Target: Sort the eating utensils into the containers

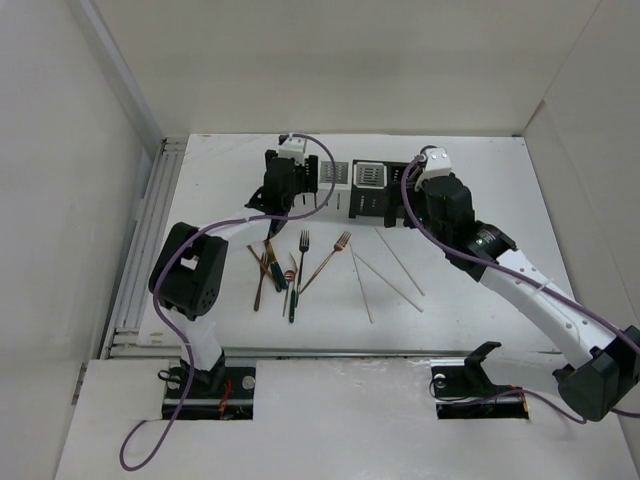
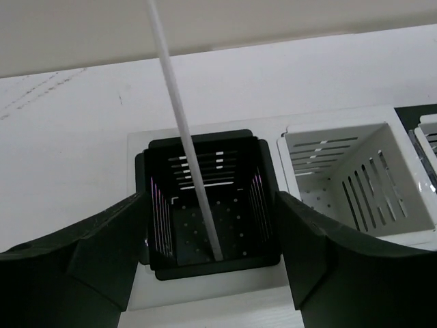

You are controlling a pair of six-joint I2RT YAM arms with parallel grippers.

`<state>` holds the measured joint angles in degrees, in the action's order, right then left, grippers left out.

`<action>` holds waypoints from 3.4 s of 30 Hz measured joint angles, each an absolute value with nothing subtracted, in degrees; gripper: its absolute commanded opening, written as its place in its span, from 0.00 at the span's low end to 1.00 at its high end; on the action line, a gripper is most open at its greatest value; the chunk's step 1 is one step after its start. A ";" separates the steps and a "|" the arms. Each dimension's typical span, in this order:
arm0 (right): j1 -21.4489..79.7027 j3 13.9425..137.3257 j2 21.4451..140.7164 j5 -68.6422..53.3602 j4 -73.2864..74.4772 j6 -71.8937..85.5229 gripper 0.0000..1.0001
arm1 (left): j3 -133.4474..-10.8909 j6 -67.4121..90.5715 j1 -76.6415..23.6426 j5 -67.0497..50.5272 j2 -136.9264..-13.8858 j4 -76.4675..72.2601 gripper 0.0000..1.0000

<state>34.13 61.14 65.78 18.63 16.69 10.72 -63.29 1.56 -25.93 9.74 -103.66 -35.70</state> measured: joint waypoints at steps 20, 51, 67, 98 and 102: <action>33.19 61.58 52.16 38.13 32.01 30.70 1.00 | -89.71 16.45 -47.53 12.58 -101.38 15.53 0.69; 33.47 53.06 42.87 45.17 41.89 40.66 0.93 | -83.66 36.45 -54.19 -3.16 -117.05 30.76 0.00; 33.89 60.51 47.48 27.94 38.54 30.61 1.00 | -82.70 29.47 -51.37 6.39 -107.02 35.62 0.00; 21.98 82.76 78.78 5.10 24.32 14.76 1.00 | -80.77 1.26 -27.49 23.86 -110.48 -22.59 0.00; 19.35 83.22 78.98 4.75 28.03 17.02 1.00 | -81.21 1.48 -27.38 22.35 -110.91 -23.64 0.69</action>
